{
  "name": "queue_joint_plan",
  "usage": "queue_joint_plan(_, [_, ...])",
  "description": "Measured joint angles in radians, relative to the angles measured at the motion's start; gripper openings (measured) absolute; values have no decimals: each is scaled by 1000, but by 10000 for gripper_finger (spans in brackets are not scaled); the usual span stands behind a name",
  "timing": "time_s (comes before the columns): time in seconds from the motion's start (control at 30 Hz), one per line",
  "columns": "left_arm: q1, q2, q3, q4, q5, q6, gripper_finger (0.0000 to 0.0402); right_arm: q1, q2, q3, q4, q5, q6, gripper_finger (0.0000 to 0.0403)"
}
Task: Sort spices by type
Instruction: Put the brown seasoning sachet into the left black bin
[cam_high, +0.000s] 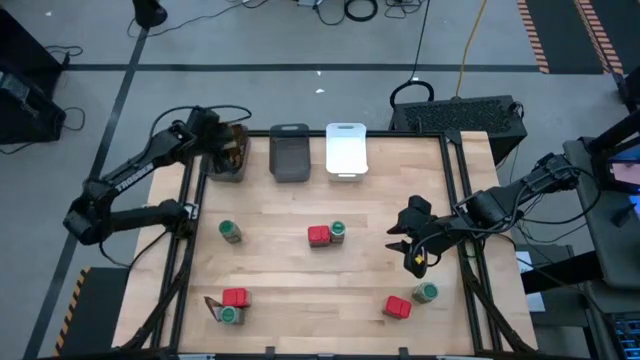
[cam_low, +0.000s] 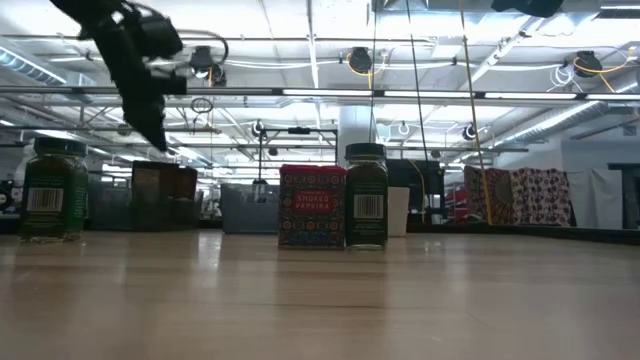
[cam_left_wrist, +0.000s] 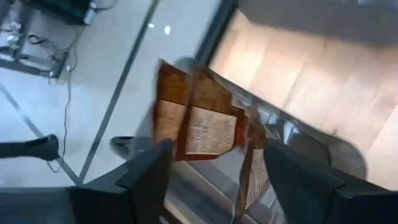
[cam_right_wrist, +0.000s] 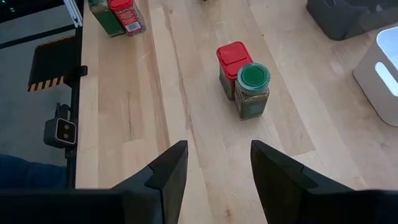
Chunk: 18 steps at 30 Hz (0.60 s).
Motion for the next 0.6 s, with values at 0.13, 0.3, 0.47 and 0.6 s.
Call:
queue_joint_plan(0.13, [-24,-52,92,-106,46,-62,284,-1,0,0,0,6,-29,160])
queue_joint_plan(0.3, [-75,-100,228,-272,228,-167,286,-1,0,0,0,50,-77,160])
queue_joint_plan(0.47, [-191,-127,320,-378,439,-279,286,-12,0,0,0,77,-139,160])
queue_joint_plan(0.6, [-357,-129,353,-442,511,-379,286,-35,0,0,0,78,-175,160])
